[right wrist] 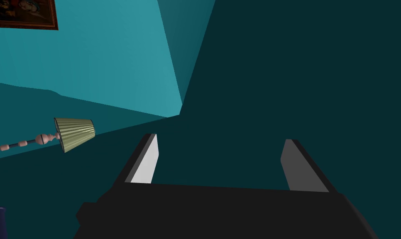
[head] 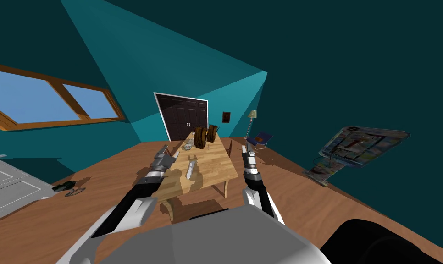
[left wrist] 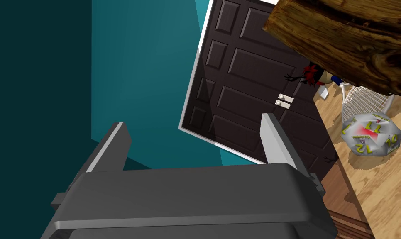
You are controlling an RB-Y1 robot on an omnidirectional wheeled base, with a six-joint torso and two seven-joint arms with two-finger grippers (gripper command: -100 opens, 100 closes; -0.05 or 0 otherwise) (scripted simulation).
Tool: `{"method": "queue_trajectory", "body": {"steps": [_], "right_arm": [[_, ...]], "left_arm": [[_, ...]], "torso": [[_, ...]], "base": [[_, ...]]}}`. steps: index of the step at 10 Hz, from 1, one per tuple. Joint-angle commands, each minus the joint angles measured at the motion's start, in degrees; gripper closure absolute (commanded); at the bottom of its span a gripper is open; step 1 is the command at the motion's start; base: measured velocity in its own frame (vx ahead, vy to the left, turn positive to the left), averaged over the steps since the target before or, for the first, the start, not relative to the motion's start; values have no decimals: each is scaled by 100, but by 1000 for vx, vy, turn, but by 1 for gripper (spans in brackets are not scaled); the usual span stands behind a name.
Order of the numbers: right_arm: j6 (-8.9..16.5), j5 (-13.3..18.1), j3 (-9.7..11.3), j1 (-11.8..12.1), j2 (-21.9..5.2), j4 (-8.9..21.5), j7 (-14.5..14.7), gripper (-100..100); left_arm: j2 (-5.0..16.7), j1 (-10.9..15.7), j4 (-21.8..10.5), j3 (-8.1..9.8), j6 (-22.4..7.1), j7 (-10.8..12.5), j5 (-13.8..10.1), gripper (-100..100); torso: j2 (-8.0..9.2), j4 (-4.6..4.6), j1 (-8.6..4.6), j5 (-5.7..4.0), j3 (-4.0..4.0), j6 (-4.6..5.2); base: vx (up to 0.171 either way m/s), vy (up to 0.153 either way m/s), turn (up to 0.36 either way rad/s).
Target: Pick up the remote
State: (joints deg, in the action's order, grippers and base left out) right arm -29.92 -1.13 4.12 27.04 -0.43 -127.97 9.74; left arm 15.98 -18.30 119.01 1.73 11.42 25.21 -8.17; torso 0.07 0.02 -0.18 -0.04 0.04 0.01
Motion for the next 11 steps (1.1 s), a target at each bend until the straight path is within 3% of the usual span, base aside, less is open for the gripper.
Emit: {"method": "queue_trajectory", "body": {"steps": [1, 2, 3, 4, 5, 7, 8, 9, 10, 11], "right_arm": [[0, 0, 0, 0, 0, 0, 0, 0], [0, 0, 0, 1, 0, 0, 0, 0], [0, 0, -1, 1, 0, 0, 0, 0], [0, 0, 0, 0, 0, 0, 0, 0], [0, 0, -1, 1, 0, 0, 0, 0], [0, 0, 0, 1, 0, 0, 0, 0], [0, 0, -1, 1, 0, 0, 0, 0], [0, 0, 0, 0, 0, 0, 0, 0], [0, 0, -1, 1, 0, 0, 0, 0], [0, 0, 0, 0, 0, 0, 0, 0]], "left_arm": [[100, 152, -286, 47, -73, 154, -71, -100], [100, 152, -338, 47, -73, 154, -71, -100], [265, 340, -496, 123, -278, 410, -203, -100], [265, 340, -659, 123, -278, 410, -203, -100], [426, 533, -822, 201, -490, 633, -337, -100], [426, 533, -993, 201, -490, 673, -337, -100], [582, 728, -1173, 282, -709, 940, -472, -100], [582, 728, -1299, 282, -709, 941, -472, -100], [735, 924, -1480, 365, -934, 1169, -605, -100], [735, 924, -1657, 365, -934, 1211, -605, -100]], "torso": [[0, 0, 0, 0, 0, 0], [-1, 0, 2, 0, 0, -2], [-3, -1, 10, 2, -2, -3], [-2, 0, 8, 2, -1, 0], [0, 0, 8, 2, 0, -3], [0, 0, 4, 1, 0, -3], [-2, 0, 11, 2, -1, -4], [-2, 0, 6, 1, -1, 0], [-1, 0, 7, 1, -1, -4], [-1, 0, 2, 0, 0, -1]], "base": [[-15, -47, -71], [-5, -20, 8], [-16, -34, -132], [-20, -33, -83], [-24, -49, -129], [-11, -33, -36], [-15, -40, -154], [-14, -38, -78], [-16, -55, -146], [-16, -40, -71]]}}
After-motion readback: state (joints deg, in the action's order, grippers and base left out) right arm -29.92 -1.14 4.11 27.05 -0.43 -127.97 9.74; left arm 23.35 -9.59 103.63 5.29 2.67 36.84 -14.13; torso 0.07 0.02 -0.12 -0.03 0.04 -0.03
